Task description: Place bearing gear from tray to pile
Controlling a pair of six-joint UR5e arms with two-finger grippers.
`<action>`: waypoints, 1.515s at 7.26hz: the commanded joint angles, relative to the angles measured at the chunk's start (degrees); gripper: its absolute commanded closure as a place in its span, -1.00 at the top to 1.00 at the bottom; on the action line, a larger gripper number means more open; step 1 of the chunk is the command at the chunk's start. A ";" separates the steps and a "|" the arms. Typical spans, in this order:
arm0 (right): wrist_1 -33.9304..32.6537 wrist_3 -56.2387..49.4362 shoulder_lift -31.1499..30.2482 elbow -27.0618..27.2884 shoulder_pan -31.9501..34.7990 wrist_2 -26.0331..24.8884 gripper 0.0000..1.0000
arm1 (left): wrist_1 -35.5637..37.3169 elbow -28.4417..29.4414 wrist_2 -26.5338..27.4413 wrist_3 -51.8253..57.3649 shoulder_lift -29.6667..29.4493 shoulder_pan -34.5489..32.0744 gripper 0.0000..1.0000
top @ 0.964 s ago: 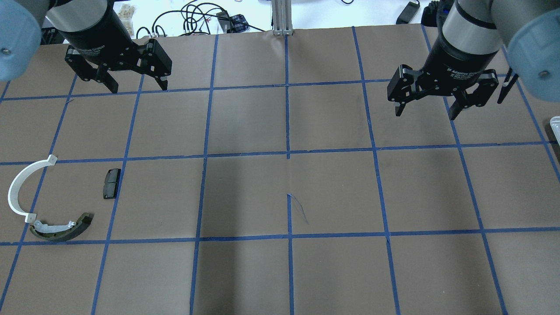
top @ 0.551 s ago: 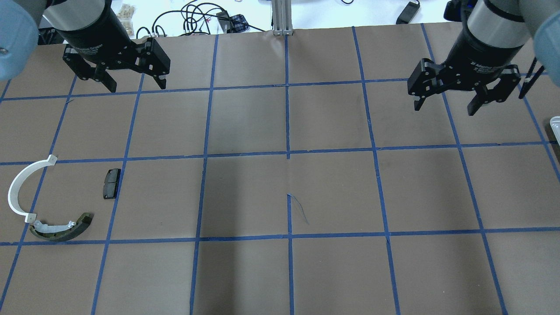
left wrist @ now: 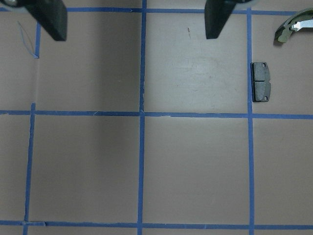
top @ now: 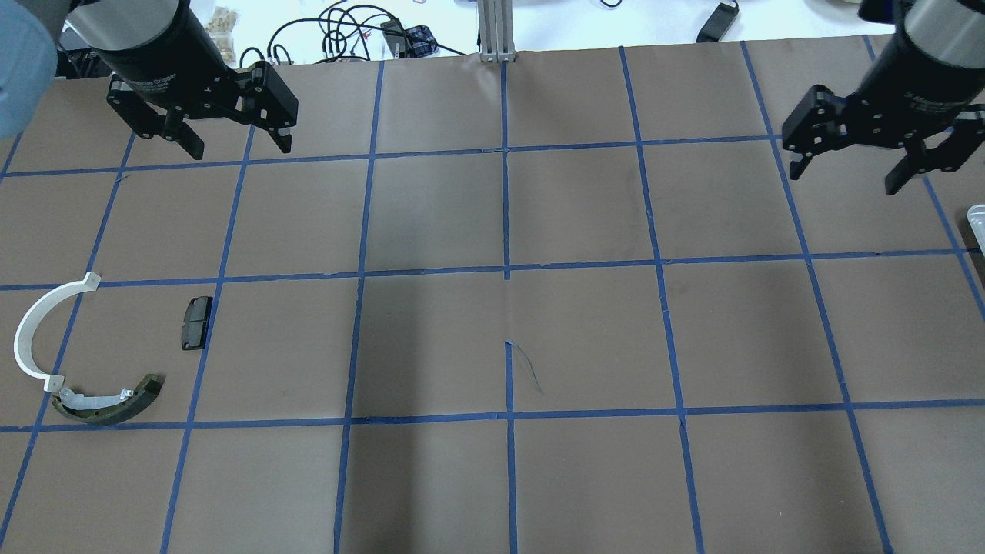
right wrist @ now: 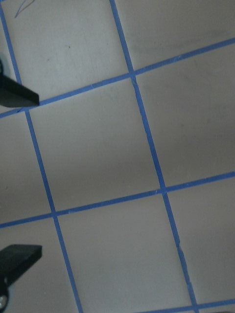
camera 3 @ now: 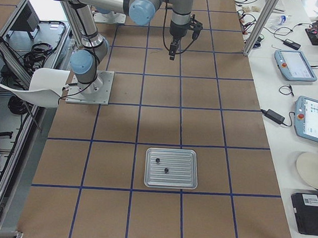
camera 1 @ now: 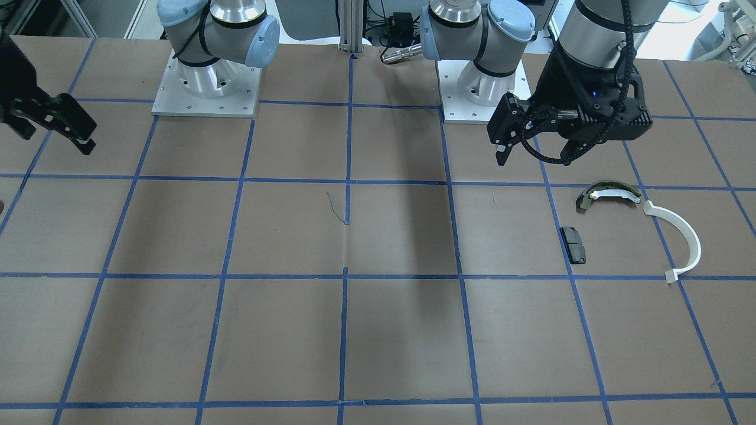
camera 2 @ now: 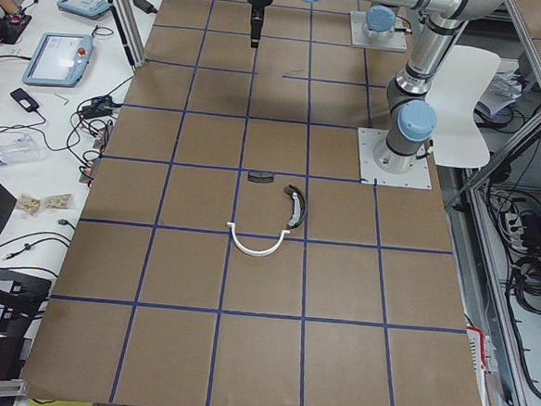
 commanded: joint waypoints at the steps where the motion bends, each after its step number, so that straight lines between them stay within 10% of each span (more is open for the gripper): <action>1: -0.42 -15.38 1.47 0.03 -12.16 -0.60 1.00 | 0.03 -0.06 -0.05 -0.39 0.09 -0.08 1.00; 5: -16.12 -38.48 14.63 -0.58 -30.83 -0.60 1.00 | 0.03 -0.15 -0.05 -0.48 0.18 -0.08 1.00; 11: -29.60 -39.91 28.88 -1.28 -35.87 -0.77 0.93 | 1.16 -0.06 0.13 -0.30 -0.44 0.01 1.00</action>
